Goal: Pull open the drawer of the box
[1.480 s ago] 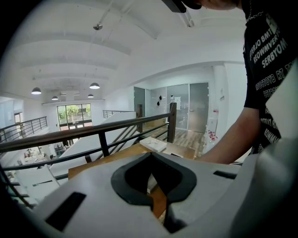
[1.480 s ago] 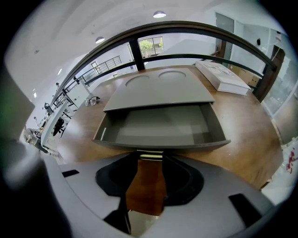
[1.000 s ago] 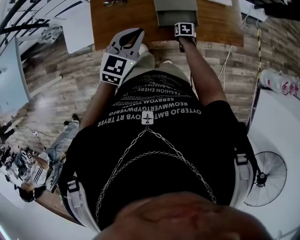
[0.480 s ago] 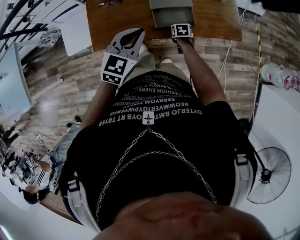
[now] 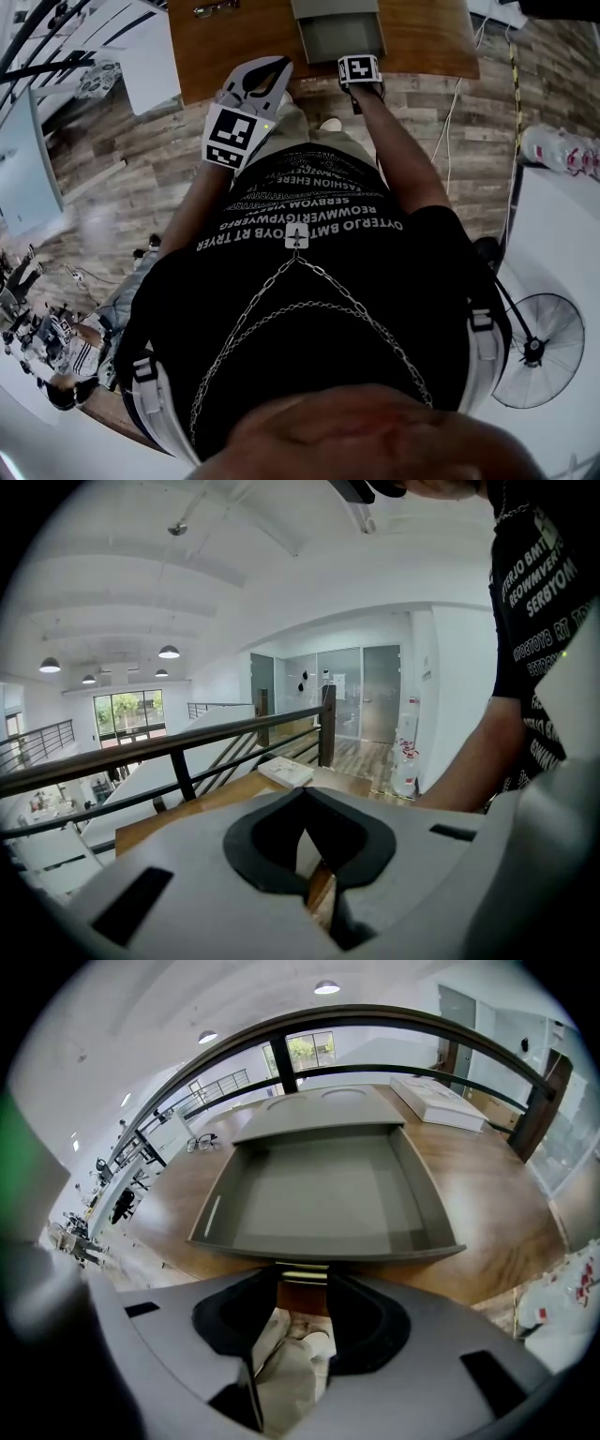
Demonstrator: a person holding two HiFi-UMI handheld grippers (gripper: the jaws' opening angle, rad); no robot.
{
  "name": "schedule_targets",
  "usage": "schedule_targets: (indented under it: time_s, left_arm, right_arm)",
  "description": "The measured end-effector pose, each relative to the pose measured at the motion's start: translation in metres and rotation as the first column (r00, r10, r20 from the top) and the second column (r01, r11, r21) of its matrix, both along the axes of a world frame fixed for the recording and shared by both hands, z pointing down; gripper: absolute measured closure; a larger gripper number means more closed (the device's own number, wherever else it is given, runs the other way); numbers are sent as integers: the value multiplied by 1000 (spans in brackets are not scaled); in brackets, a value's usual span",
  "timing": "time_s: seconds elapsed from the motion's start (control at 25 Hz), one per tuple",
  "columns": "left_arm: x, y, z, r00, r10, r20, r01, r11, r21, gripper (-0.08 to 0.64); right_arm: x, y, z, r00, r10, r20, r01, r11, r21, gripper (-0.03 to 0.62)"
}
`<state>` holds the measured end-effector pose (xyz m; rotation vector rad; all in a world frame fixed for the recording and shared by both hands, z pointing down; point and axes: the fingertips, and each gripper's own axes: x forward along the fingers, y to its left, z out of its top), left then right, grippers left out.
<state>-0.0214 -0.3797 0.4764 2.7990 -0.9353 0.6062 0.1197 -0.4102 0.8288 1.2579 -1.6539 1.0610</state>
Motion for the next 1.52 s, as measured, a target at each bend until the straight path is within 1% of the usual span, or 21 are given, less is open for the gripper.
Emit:
schedule_targets:
  time_s: [0.2,0.32,0.44,0.52,0.56,0.6,0.68,0.76,0.84,0.92,1.12,1.2,1.28,1.4,1.52]
  left_arm:
    - [1,1,-7,1000,-10,7,10,1000,18,555]
    - [0,2,-11,1000,-23,4,23,999,25,555]
    - [-5,-2,-15,999,-43,-5,43,999,33,555]
    - [-8,-5,-20,998,-63,-22,64,997,36,555]
    - [-10,-7,-22,996,-76,-38,78,996,34,555]
    - [-12,-8,-25,994,-90,-54,92,995,32,555]
    - [-17,-10,-30,991,-114,-76,116,993,33,555]
    - [-22,-12,-34,986,-132,-97,136,990,27,555]
    - [-25,-15,-44,977,-149,-150,154,988,23,555]
    - [-24,-19,-54,970,-159,-185,167,985,31,555]
    - [-20,-20,-65,968,-162,-189,176,983,58,555]
    - [-23,-19,-72,967,-167,-191,183,980,72,555]
    - [-25,-17,-83,964,-171,-205,194,976,98,555]
    - [-27,-15,-103,957,-169,-237,207,967,146,555]
    - [-33,-13,-118,951,-165,-262,216,959,181,555]
  right_arm:
    - [3,5,-1,1000,-13,-2,14,1000,9,426]
    - [6,8,-5,1000,-22,6,22,999,26,408]
    - [8,9,-19,1000,-9,24,7,997,76,387]
    - [16,13,-35,1000,-10,6,9,992,127,387]
    - [21,14,-44,1000,-11,-7,12,987,158,391]
    - [27,15,-54,1000,-9,-19,13,982,190,416]
    - [35,14,-74,1000,-4,-27,11,965,260,485]
    - [35,11,-101,999,-24,-30,33,938,344,591]
    - [31,4,-135,997,-65,-36,75,898,434,594]
    - [29,-6,-172,995,-91,-44,101,847,521,595]
    - [33,-26,-260,991,-93,-93,131,725,677,595]
    - [30,-32,-292,991,-100,-93,136,679,721,595]
    - [27,-34,-319,990,-117,-85,140,642,754,595]
    - [24,-31,-354,987,-139,-77,145,593,792,595]
    - [18,-26,-381,987,-147,-67,139,559,818,595]
